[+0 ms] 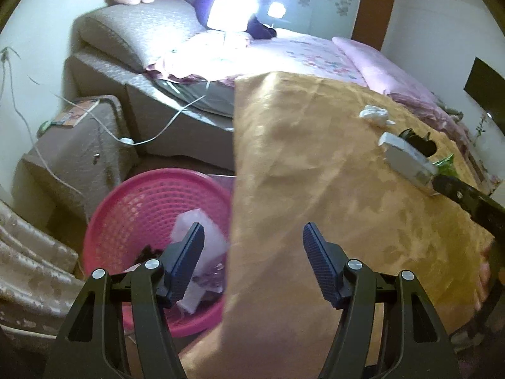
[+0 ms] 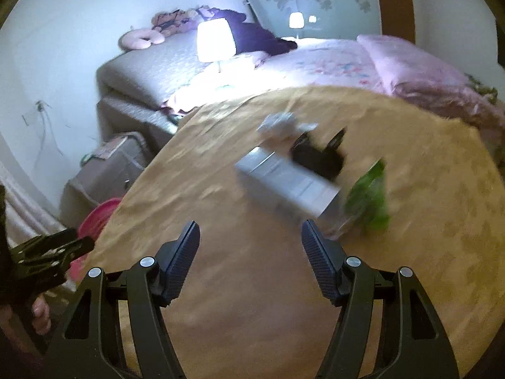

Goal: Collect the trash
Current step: 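Reach the right gripper to the white barcode box and grasp it, then pass the white box from the right gripper into the left gripper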

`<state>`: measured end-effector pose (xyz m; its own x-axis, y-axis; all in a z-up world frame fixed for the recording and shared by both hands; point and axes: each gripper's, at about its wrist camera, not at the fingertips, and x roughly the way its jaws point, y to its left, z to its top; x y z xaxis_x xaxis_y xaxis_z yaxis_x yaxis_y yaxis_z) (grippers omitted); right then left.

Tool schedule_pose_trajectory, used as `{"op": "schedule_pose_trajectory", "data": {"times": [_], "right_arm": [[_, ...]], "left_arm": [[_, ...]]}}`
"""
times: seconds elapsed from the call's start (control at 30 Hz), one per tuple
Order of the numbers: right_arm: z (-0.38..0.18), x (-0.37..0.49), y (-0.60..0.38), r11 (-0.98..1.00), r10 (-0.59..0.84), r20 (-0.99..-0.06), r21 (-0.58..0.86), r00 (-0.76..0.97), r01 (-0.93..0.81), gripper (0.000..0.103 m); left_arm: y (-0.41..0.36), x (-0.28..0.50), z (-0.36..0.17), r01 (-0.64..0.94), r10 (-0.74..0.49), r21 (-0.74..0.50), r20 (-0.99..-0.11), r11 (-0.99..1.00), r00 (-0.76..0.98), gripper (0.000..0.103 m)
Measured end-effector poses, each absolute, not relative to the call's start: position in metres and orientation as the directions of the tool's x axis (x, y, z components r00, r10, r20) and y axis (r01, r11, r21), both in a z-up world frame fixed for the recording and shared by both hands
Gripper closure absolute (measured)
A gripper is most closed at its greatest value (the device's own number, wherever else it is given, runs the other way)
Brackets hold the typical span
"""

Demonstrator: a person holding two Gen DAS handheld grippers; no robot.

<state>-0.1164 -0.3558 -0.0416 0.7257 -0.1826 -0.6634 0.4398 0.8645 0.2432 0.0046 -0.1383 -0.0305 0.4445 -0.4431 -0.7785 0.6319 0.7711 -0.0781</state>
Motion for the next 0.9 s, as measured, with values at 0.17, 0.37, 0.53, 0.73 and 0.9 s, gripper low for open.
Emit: {"op": "schedule_pose_trajectory", "data": {"times": [0.17,0.37,0.53,0.73,0.9], "right_arm": [[-0.051,-0.099,-0.379,0.875,-0.202,-0.688,0.193,0.697,0.444,0.038],[-0.057,-0.092,-0.392,0.881,-0.215,-0.704,0.160,0.677,0.446,0.037],[-0.059,-0.085,-0.395,0.898,-0.194,-0.713,0.148,0.674,0.415,0.030],[-0.061,-0.080,-0.388,0.916,-0.079,-0.727,0.217,0.682,0.337,0.028],[-0.066,-0.077,-0.363,0.929,-0.019,-0.731,0.240,0.683,0.283,0.029]], "left_arm": [[-0.161,0.001,-0.028,0.655,-0.471,-0.098,-0.774,0.749,0.424,0.040],[-0.174,-0.001,-0.032,0.664,-0.478,-0.110,-0.780,0.740,0.403,0.040],[-0.175,0.002,-0.037,0.661,-0.474,-0.119,-0.789,0.741,0.390,0.040],[-0.175,0.002,-0.039,0.663,-0.474,-0.120,-0.792,0.739,0.385,0.040],[-0.173,0.004,-0.039,0.659,-0.472,-0.122,-0.793,0.742,0.385,0.040]]}}
